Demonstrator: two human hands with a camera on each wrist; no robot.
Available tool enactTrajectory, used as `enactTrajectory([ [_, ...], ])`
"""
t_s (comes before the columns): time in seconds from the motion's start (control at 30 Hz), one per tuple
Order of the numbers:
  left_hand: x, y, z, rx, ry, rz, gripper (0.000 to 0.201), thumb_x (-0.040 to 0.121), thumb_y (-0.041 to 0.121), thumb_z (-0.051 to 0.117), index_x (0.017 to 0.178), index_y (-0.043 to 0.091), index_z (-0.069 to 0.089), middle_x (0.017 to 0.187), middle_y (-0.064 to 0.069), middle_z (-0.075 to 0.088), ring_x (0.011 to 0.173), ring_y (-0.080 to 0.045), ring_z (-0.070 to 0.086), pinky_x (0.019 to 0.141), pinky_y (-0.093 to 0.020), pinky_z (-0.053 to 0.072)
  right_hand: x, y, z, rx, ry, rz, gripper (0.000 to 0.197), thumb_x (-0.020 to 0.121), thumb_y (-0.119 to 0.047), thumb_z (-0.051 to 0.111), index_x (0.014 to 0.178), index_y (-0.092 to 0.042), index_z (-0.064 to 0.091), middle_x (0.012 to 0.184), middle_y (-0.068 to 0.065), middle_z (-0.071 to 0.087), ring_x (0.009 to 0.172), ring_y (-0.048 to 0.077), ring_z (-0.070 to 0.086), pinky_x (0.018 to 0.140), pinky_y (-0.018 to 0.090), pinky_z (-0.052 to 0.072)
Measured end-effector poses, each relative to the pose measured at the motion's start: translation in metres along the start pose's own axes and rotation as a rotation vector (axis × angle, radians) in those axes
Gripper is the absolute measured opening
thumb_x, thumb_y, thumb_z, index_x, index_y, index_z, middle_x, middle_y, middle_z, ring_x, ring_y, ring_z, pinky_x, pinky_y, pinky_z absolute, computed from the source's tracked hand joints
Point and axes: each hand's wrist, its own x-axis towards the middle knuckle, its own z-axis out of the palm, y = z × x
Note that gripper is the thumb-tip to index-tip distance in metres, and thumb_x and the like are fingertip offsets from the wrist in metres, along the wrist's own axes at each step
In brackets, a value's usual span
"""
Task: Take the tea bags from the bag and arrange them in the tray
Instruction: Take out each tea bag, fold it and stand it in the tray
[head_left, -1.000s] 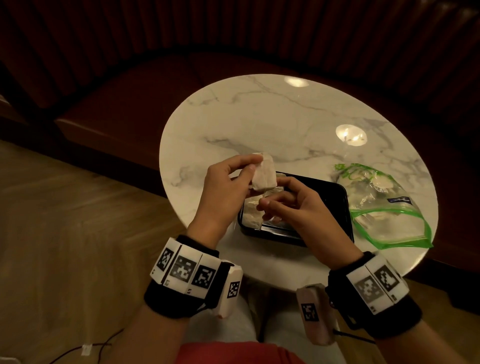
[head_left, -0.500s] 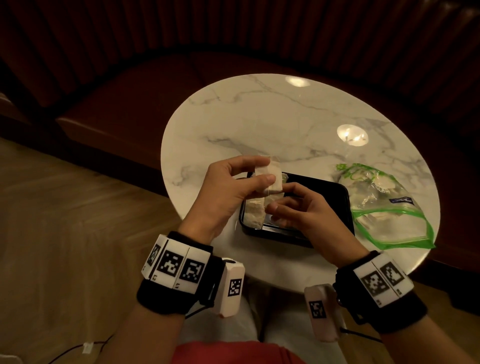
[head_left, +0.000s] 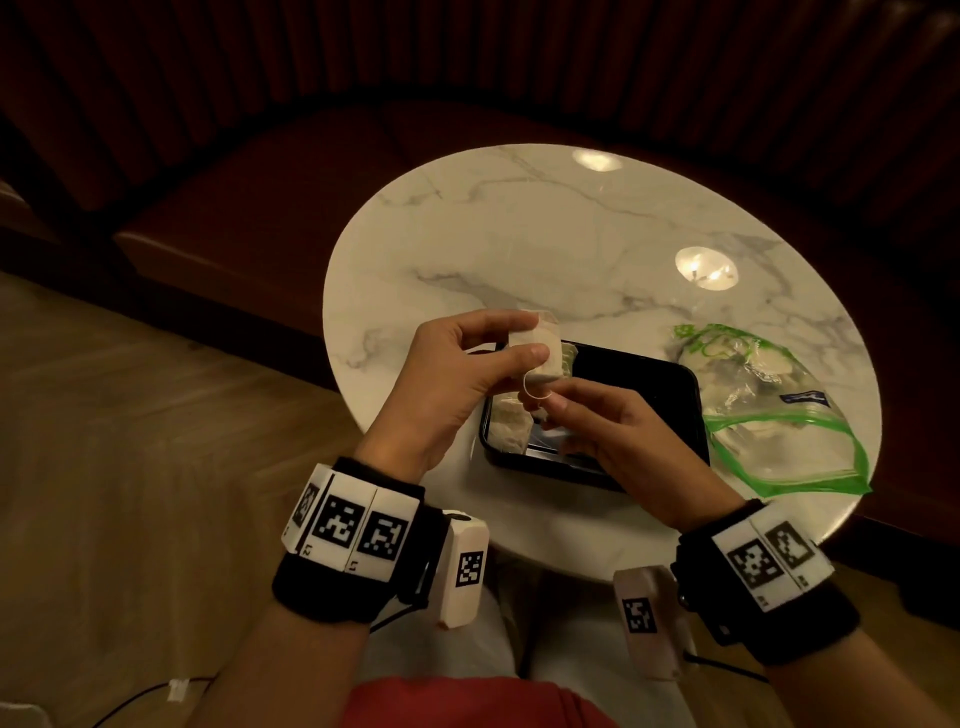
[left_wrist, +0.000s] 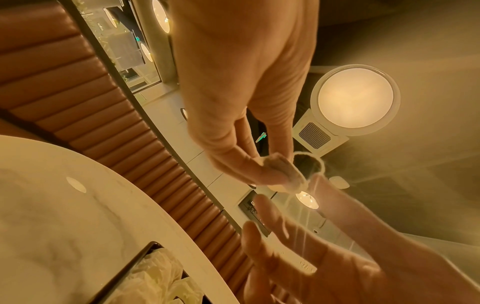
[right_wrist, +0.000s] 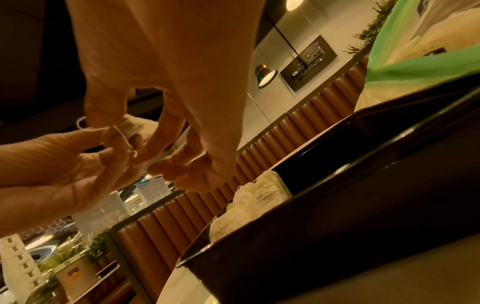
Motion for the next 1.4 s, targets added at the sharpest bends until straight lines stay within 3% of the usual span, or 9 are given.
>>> enactTrajectory([
  [0.27,0.001,0.002,0.0,-0.053,0.04,-0.001,0.028,0.08,-0.006,0.071,0.107,0.001,0.07,0.106,-0.02,0.07,0.085,-0.022,0.072,0.068,-0.024,0.058,0.007,0.003,-0.002,0.308,0.3,0.086,0.024,0.095,-0.008,0.042,0.087,-0.014,0.064,0.077,0.0,0.065,0.069,0.011,0.058,0.067,0.03,0.044],
  [0.43,0.001,0.003,0.001,-0.055,0.058,0.014,0.028,0.08,-0.006,0.071,0.107,0.002,0.07,0.106,-0.02,0.069,0.082,-0.021,0.072,0.068,-0.025,0.058,0.006,0.007,-0.01,0.22,0.434,0.13,0.031,0.089,-0.001,0.037,0.085,-0.016,0.065,0.073,-0.005,0.067,0.066,0.01,0.056,0.062,0.027,0.043],
  [0.53,0.001,0.003,0.001,-0.041,0.056,0.015,0.029,0.08,-0.005,0.071,0.109,0.0,0.069,0.107,-0.02,0.07,0.086,-0.024,0.072,0.07,-0.027,0.059,0.002,0.002,-0.011,0.203,0.326,0.003,0.03,0.088,0.0,0.044,0.091,-0.017,0.068,0.088,-0.004,0.069,0.077,0.008,0.059,0.068,0.026,0.044],
  [0.63,0.0,0.004,0.002,-0.01,0.044,0.011,0.031,0.081,-0.003,0.071,0.111,0.0,0.069,0.109,-0.019,0.07,0.093,-0.027,0.071,0.072,-0.028,0.059,-0.003,-0.004,-0.005,0.016,0.134,-0.09,0.015,0.092,-0.025,0.06,0.103,-0.022,0.07,0.106,-0.006,0.071,0.097,0.011,0.063,0.079,0.027,0.047],
  [0.7,-0.001,0.004,0.003,0.013,0.037,0.009,0.03,0.081,-0.001,0.072,0.111,0.002,0.07,0.109,-0.016,0.07,0.097,-0.027,0.071,0.073,-0.028,0.059,-0.004,-0.006,0.001,-0.09,0.076,-0.114,0.026,0.085,-0.033,0.063,0.107,-0.021,0.071,0.109,-0.004,0.072,0.104,0.015,0.065,0.086,0.026,0.05],
  [0.93,-0.003,0.008,0.003,0.005,-0.004,-0.032,0.028,0.082,-0.002,0.07,0.11,0.003,0.07,0.108,-0.02,0.07,0.094,-0.028,0.071,0.071,-0.023,0.057,0.002,-0.006,0.003,-0.1,0.048,-0.139,0.012,0.087,-0.011,0.065,0.094,-0.007,0.073,0.089,0.006,0.075,0.083,0.008,0.069,0.074,0.014,0.05],
  [1.13,-0.004,0.013,0.0,-0.013,-0.082,-0.1,0.029,0.08,-0.002,0.071,0.108,0.002,0.07,0.108,-0.019,0.071,0.094,-0.026,0.072,0.073,-0.024,0.057,0.013,-0.01,-0.015,-0.224,0.049,-0.09,0.02,0.085,-0.02,0.067,0.1,-0.007,0.073,0.094,0.012,0.074,0.088,0.024,0.067,0.082,0.036,0.05],
  [1.27,-0.007,0.014,0.002,0.016,-0.148,-0.139,0.029,0.08,-0.005,0.071,0.108,0.001,0.07,0.105,-0.019,0.072,0.088,-0.022,0.073,0.071,-0.021,0.057,0.019,-0.028,-0.029,-0.236,0.005,-0.136,0.021,0.088,-0.012,0.062,0.105,-0.001,0.07,0.096,0.012,0.074,0.084,0.009,0.068,0.076,0.015,0.049],
  [1.4,-0.008,0.014,0.002,0.05,-0.19,-0.171,0.031,0.079,-0.003,0.072,0.109,0.001,0.071,0.104,-0.017,0.073,0.087,-0.021,0.073,0.071,-0.021,0.057,0.025,-0.049,-0.044,-0.364,-0.105,-0.14,0.028,0.085,-0.023,0.061,0.105,-0.005,0.069,0.095,0.004,0.074,0.084,0.007,0.068,0.077,0.015,0.051],
])
